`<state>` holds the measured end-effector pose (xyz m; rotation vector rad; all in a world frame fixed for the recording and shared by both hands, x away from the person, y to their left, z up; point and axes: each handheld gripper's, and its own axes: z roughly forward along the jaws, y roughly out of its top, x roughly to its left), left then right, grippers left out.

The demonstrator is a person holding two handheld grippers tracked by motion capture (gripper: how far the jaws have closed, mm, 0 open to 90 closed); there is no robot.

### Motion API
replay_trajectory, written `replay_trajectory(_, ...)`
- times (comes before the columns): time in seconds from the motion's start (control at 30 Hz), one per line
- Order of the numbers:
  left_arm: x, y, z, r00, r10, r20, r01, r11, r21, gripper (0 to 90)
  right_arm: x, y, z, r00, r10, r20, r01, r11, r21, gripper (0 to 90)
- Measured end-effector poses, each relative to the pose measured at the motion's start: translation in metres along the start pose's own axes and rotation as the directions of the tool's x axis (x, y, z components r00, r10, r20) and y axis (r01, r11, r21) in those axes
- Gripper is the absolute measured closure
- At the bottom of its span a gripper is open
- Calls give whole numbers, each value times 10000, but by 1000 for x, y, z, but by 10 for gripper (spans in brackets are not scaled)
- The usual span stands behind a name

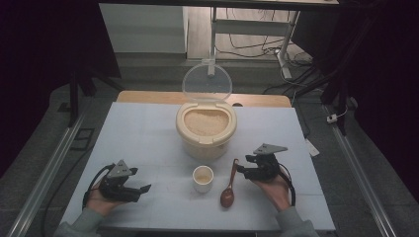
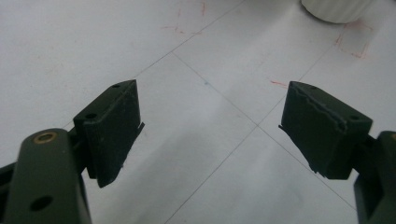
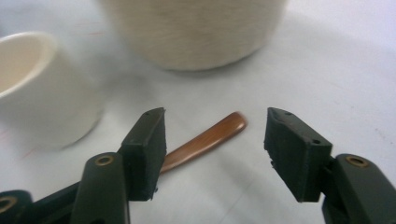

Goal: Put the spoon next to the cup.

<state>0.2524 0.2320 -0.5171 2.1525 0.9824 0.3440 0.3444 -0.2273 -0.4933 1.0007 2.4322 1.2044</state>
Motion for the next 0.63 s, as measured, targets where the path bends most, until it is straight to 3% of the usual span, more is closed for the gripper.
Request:
replay_trajectory(0.13,0,0,0,10000,-50,-36,50,10000,-48,199,1,-12,-20,9983,-258,-528,231,9985,-501,411)
replay_trajectory(0.27,0,0,-2,10000,-34,-75,33,9999,-125,199,2,-20,-34,9957,-496,-776,431,9956,-833,411)
replay_trajectory(0.63,0,0,-2,10000,-5,-99,3,9998,-187,197,-6,-38,-55,9939,-674,-875,570,9916,-1159,415)
